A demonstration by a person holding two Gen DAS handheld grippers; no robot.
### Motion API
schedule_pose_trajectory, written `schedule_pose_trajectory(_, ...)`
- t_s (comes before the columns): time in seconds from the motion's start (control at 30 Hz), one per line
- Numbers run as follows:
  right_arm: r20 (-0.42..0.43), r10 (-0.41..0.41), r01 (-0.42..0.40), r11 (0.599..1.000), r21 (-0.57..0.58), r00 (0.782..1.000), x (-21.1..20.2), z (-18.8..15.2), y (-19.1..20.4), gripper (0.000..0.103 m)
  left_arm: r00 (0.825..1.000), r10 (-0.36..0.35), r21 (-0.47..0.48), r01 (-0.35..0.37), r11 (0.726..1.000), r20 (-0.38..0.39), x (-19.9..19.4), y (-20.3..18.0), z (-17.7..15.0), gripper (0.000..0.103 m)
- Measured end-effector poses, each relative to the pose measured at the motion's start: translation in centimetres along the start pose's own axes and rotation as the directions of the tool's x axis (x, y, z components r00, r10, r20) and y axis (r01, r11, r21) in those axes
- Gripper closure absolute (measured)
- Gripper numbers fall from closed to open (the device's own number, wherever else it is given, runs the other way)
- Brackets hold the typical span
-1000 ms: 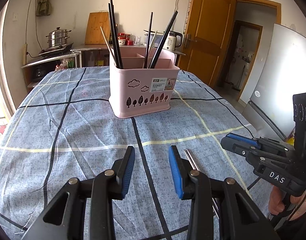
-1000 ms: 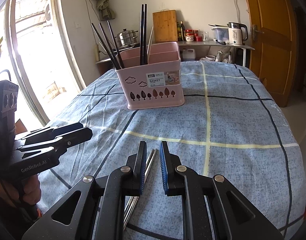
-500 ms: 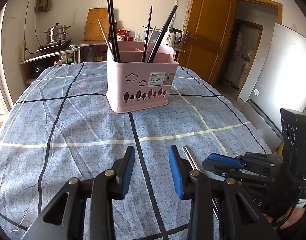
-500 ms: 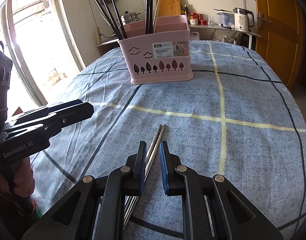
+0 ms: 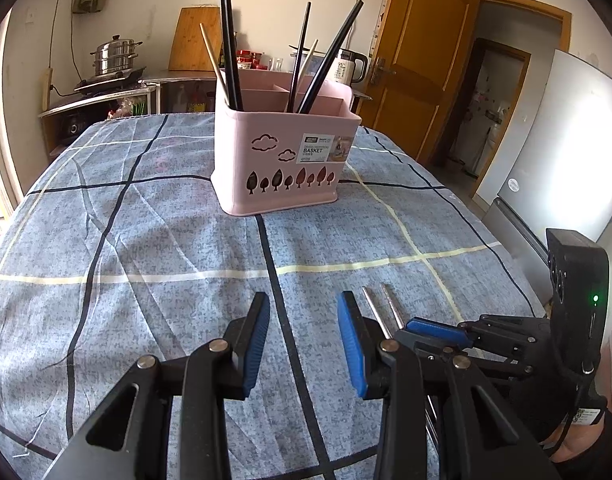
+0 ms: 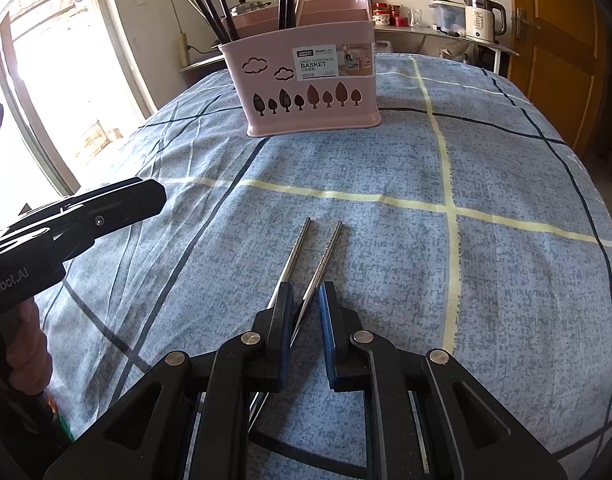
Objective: Organize utensils
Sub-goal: 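Grasp a silver chopstick with the right tool while the left tool grasps another silver chopstick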
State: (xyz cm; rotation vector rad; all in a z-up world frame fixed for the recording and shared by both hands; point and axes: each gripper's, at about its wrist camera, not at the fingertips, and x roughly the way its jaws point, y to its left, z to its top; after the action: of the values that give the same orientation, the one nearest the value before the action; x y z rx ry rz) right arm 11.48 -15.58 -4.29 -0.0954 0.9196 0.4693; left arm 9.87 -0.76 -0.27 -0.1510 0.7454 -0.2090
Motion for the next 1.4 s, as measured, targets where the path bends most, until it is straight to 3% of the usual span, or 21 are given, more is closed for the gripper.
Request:
schedule_pose_trajectory(0.33,0.003,-0.009,0.009,1.0,0.025,1.0,-0.5,-0.1,-2.0,0.095,0.995,-0.062,0.008,0.062,0.998,-0.076,1.7,-1.5,-0.3,0.066)
schedule_pose_trajectory(0.67,0.01,-0.02,0.019,0.997,0.072,1.0,-1.2,-0.6,-4.0,0.095,0.978,-0.122,0.018,0.127,0.992,-0.172,4.9,-4.1,-0.6,0.066)
schedule_pose_trajectory(0.77,0.009,-0.019,0.018,0.997,0.074,1.0,-1.2,-0.6,-4.1,0.095,0.972,-0.124,0.042,0.135,0.99,-0.198,6.0,-5.2,-0.8,0.075)
schedule_pose_trajectory(0.97,0.009,-0.022,0.021,0.997,0.071,1.0,-1.2,-0.6,-4.1,0.095,0.98,-0.063,0.126,0.089,0.988,-0.191,6.6,-6.3,-1.0,0.093)
schedule_pose_trajectory(1.4,-0.009,-0.013,0.013,0.998,0.066,1.0,-1.0,-0.3,-3.3,0.095,0.979,-0.004,0.122,0.03,0.992,-0.206,4.8,-1.5,-0.7,0.096)
